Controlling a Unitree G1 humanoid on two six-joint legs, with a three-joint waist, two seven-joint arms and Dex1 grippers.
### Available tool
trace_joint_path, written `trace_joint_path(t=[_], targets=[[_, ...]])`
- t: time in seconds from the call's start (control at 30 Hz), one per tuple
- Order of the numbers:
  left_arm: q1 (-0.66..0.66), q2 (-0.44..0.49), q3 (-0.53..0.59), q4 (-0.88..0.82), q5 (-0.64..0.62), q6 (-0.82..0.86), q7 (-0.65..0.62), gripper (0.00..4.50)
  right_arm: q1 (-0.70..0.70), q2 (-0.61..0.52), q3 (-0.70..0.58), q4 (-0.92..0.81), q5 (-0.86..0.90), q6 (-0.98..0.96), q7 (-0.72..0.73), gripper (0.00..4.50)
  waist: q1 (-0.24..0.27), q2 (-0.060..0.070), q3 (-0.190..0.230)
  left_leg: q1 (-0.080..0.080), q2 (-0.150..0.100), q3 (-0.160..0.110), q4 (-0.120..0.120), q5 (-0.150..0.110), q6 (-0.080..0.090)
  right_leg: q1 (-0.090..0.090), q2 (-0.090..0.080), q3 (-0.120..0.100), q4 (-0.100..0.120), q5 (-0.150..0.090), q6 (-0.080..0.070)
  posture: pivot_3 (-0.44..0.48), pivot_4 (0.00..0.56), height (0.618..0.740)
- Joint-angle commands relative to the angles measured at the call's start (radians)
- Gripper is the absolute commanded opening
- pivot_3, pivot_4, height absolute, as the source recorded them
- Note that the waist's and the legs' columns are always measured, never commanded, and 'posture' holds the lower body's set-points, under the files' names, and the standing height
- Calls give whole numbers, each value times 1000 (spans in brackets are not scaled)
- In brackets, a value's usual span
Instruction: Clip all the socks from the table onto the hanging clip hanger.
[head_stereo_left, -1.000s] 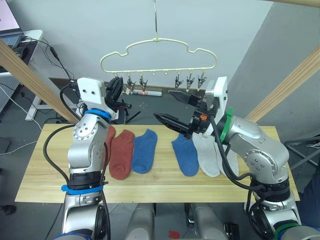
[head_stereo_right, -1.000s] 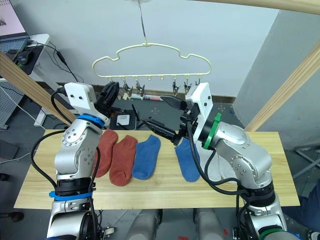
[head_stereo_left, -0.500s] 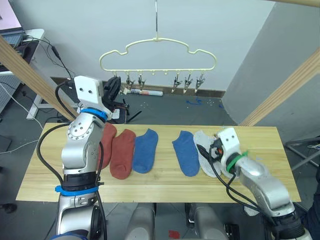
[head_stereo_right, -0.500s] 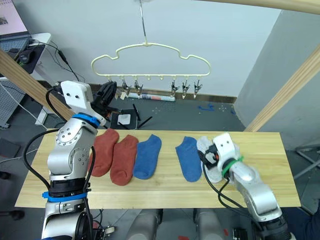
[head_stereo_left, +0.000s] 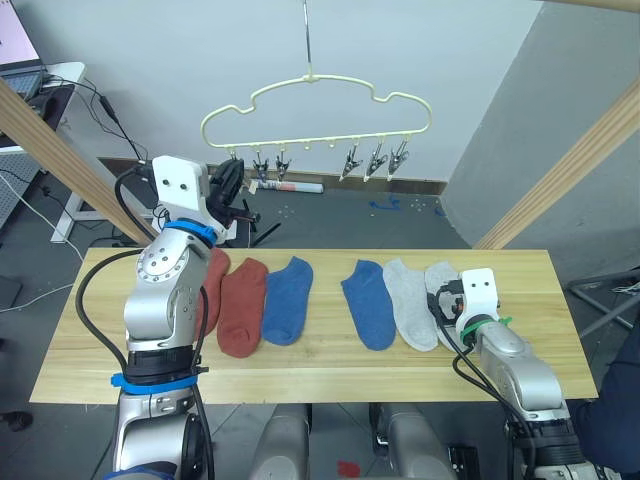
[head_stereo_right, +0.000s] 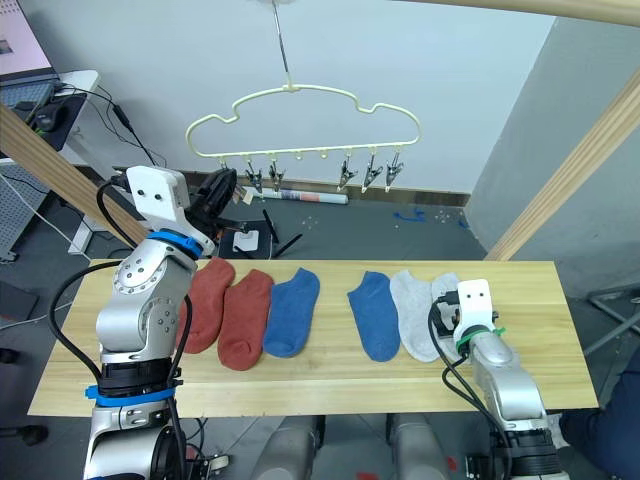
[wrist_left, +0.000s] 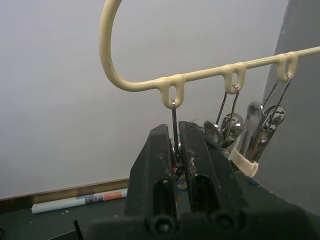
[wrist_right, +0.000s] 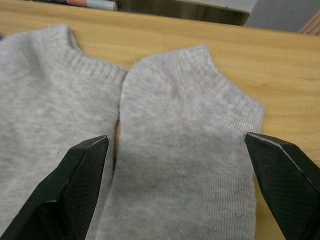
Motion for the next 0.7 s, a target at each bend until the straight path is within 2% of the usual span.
trace_joint_path(t=[0.03,0.37,0.47,0.57,0.7], targets=[[9,4,2,-56,-9,2,-2,6,4,1,-46,14,-8,-3,-14,4500,0,0,0,0,0,0,0,0,0,0,0,0,0,0,0,158,324,740],[13,8,6,-67,-10,11,-12,6,21,40,-92,49,13,53,-15,4500,1,0,0,0,0,0,0,0,-1,0,0,-1,1,0,0,159,305,740],[9,10,9,-60,-9,9,-13,0,31,55,-104,47,28,84,-11,3921,1,0,-1,1,0,0,0,1,-1,0,0,0,2,0,0,160,308,740],[5,9,11,-56,-7,8,-8,0,31,90,-151,43,63,130,-26,2910,1,-1,-1,1,0,-1,0,1,-1,0,0,-1,3,0,0,162,307,740],[7,11,14,-54,-5,5,-8,0,34,92,-150,29,63,141,-7,1589,1,-2,-1,1,0,-1,0,1,-1,0,0,-1,3,0,0,166,311,740]])
